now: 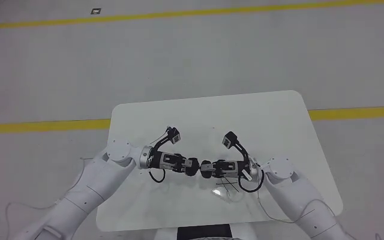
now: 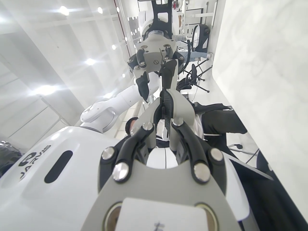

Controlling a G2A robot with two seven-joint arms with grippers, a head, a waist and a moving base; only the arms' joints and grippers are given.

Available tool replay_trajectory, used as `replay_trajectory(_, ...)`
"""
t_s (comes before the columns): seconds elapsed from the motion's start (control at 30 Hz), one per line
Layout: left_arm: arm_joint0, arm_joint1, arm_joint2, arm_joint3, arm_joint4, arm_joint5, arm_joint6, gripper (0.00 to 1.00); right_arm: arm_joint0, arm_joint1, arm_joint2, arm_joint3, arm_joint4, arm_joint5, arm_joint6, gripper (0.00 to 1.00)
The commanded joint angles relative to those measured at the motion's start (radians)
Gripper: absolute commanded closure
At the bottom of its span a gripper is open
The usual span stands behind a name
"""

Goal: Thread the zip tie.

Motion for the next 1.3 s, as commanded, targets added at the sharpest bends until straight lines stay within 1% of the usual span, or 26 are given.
replay_trajectory(0.0,0.000,0.000,0.001,0.000,0.001,0.001,-0.001,0.84,-0.001,0.001,0.001,-0.001,0.002,-0.001,-0.002,1.00)
replay_trajectory(0.07,0.000,-0.001,0.002,0.000,0.002,0.003,-0.001,0.84,-0.002,0.002,0.001,-0.003,0.003,-0.002,-0.003,1.00)
replay_trajectory(0.17,-0.001,-0.002,0.004,0.000,0.002,0.005,-0.001,0.87,-0.003,0.004,0.000,-0.004,0.006,-0.003,-0.005,1.00)
replay_trajectory(0.27,-0.002,-0.003,0.005,0.001,0.001,0.006,-0.002,0.87,-0.003,0.005,-0.001,-0.004,0.007,-0.003,-0.006,1.00)
replay_trajectory(0.37,-0.003,-0.003,0.006,0.003,0.002,0.007,-0.001,0.90,-0.002,0.006,-0.002,-0.004,0.008,-0.003,-0.008,1.00)
replay_trajectory(0.8,-0.005,-0.006,0.010,0.006,0.003,0.009,-0.002,0.91,0.001,0.011,-0.011,-0.005,0.014,-0.008,-0.008,1.00)
replay_trajectory(0.93,-0.005,-0.007,0.010,0.008,0.003,0.009,-0.001,0.90,0.003,0.012,-0.016,-0.006,0.012,-0.009,-0.008,1.00)
replay_trajectory(1.1,-0.003,-0.007,0.008,0.011,0.002,0.007,0.005,0.91,0.004,0.014,-0.019,-0.005,0.013,-0.015,-0.006,1.00)
replay_trajectory(1.27,-0.001,-0.006,0.006,0.011,0.003,0.008,0.006,0.90,0.004,0.016,-0.020,-0.008,0.015,-0.019,-0.003,1.00)
